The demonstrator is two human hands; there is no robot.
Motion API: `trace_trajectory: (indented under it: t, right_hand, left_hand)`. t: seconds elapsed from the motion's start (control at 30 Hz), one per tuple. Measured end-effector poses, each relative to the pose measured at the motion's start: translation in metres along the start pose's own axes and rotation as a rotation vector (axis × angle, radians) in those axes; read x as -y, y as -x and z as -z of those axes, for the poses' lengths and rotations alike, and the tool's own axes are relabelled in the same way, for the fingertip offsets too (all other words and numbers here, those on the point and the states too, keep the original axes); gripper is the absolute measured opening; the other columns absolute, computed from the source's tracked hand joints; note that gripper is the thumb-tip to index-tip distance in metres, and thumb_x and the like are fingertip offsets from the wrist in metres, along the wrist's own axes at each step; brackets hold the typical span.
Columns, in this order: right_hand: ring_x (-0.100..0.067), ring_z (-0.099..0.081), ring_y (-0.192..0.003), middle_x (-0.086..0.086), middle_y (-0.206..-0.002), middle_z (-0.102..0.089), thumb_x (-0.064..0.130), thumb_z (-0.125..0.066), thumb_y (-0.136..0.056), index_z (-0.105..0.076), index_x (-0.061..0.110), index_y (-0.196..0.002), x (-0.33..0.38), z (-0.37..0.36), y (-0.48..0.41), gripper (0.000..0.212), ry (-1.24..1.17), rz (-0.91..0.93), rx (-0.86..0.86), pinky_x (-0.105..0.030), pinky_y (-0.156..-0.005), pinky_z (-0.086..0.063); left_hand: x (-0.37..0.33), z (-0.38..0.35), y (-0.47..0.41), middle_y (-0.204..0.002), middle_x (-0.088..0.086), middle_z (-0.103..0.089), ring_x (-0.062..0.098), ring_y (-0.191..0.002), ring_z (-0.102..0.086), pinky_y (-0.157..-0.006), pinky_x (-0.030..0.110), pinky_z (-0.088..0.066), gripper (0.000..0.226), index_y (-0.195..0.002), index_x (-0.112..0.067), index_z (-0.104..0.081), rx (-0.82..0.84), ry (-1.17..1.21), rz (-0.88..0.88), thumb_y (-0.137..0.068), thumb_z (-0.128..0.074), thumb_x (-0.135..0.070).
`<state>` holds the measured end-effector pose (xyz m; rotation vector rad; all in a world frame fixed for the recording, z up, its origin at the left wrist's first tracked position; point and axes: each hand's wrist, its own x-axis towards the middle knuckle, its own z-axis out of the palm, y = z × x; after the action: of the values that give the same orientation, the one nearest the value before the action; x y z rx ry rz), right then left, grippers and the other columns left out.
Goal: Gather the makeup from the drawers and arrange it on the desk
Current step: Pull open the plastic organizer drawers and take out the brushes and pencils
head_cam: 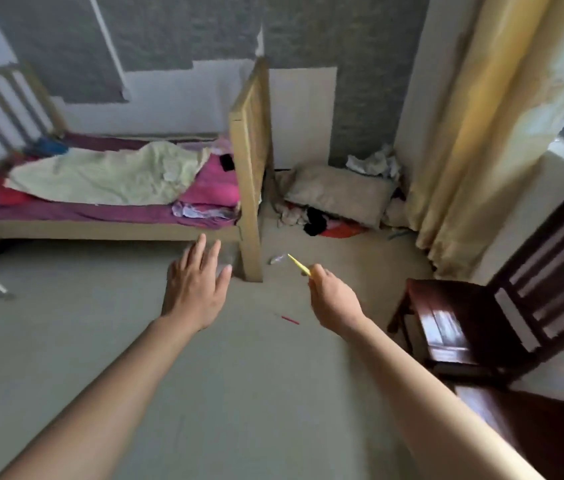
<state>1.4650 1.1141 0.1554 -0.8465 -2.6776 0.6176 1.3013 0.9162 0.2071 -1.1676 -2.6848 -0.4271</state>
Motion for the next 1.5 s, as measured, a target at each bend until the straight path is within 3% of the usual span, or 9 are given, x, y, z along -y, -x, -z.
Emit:
trace_trajectory:
  t: [0.17,0.4,0.57,0.8,1.07,1.23,1.33,1.43,1.5]
  right_hand:
    - [-0.042,-0.059,-0.081,-0.013,-0.1,-0.058,0.02,-0.033,-0.103,-0.043,0.016,-0.106,0.153,-0.08,-0.086,0.011,-0.032,0.27,0.085,-0.04,-0.063,-0.045]
    - [-0.04,-0.06,-0.083,-0.011,-0.102,-0.06,0.022,-0.034,-0.103,-0.043,0.02,-0.118,0.308,-0.237,-0.184,0.017,-0.035,0.564,0.267,-0.037,-0.065,-0.041]
    - [-0.037,-0.06,-0.079,-0.01,-0.096,-0.06,0.021,-0.035,-0.103,-0.046,0.018,-0.123,0.432,-0.324,-0.282,0.022,-0.078,0.728,0.304,-0.033,-0.064,-0.035]
    - [-0.034,-0.058,-0.073,-0.009,-0.094,-0.058,0.015,-0.04,-0.102,-0.046,0.017,-0.127,0.623,-0.39,-0.408,0.026,-0.116,0.92,0.328,-0.034,-0.063,-0.039]
    - [-0.027,-0.053,-0.07,-0.006,-0.1,-0.061,0.014,-0.042,-0.102,-0.044,0.019,-0.131,0.823,-0.523,-0.445,0.029,-0.021,1.126,0.435,-0.034,-0.064,-0.041]
    - [-0.031,-0.064,-0.082,-0.005,-0.103,-0.062,0.015,-0.04,-0.103,-0.044,0.02,-0.133,0.945,-0.603,-0.475,0.03,0.046,1.116,0.462,-0.035,-0.069,-0.045]
    - [-0.031,-0.063,-0.083,-0.004,-0.103,-0.062,0.017,-0.038,-0.104,-0.044,0.02,-0.132,1.015,-0.635,-0.504,0.029,0.084,1.099,0.463,-0.033,-0.067,-0.038]
    - [-0.032,-0.063,-0.085,-0.006,-0.103,-0.062,0.019,-0.036,-0.104,-0.045,0.018,-0.129,1.074,-0.667,-0.534,0.027,0.06,1.042,0.479,-0.036,-0.07,-0.045]
    - [-0.034,-0.063,-0.086,-0.007,-0.103,-0.062,0.019,-0.036,-0.104,-0.044,0.017,-0.128,1.106,-0.693,-0.552,0.025,0.047,1.012,0.506,-0.039,-0.072,-0.048]
  left_hand:
    - [0.168,0.038,0.011,-0.154,0.022,-0.035,0.039,-0.136,-0.039,-0.105,0.053,-0.036,0.068,-0.144,-0.008,-0.045,-0.106,-0.066,0.248,-0.094,-0.024,-0.05]
    - [0.351,0.022,0.028,-0.153,0.021,-0.037,0.04,-0.136,-0.04,-0.104,0.057,-0.039,0.069,-0.145,-0.009,-0.044,-0.077,-0.169,0.571,-0.096,-0.021,-0.051]
    - [0.479,0.029,-0.024,-0.156,0.02,-0.031,0.039,-0.141,-0.032,-0.107,0.058,-0.033,0.072,-0.149,-0.011,-0.038,-0.063,-0.256,0.753,-0.094,-0.015,-0.052]
    - [0.641,0.079,-0.084,-0.152,0.023,-0.036,0.041,-0.137,-0.038,-0.102,0.061,-0.039,0.061,-0.145,-0.009,-0.043,-0.175,-0.353,0.913,-0.099,-0.029,-0.046]
    - [0.843,0.096,-0.072,-0.155,0.023,-0.031,0.043,-0.139,-0.035,-0.101,0.063,-0.039,0.059,-0.145,-0.009,-0.043,-0.221,-0.376,1.043,-0.101,-0.032,-0.046]
    - [0.993,0.108,-0.076,-0.165,0.013,-0.003,0.036,-0.15,-0.011,-0.114,0.061,-0.022,0.068,-0.156,-0.017,-0.02,-0.137,-0.311,1.143,-0.1,-0.016,-0.056]
    - [1.081,0.128,-0.082,-0.165,0.012,-0.001,0.037,-0.15,-0.013,-0.113,0.063,-0.024,0.076,-0.157,-0.019,-0.019,-0.067,-0.313,1.14,-0.094,-0.008,-0.061]
    - [1.157,0.148,-0.097,-0.164,0.013,-0.002,0.038,-0.149,-0.014,-0.113,0.063,-0.024,0.078,-0.157,-0.019,-0.018,0.001,-0.285,1.172,-0.092,-0.006,-0.061]
    - [1.201,0.149,-0.106,-0.164,0.01,0.009,0.036,-0.151,-0.006,-0.116,0.061,-0.018,0.081,-0.158,-0.022,-0.009,0.024,-0.286,1.174,-0.088,0.001,-0.064]
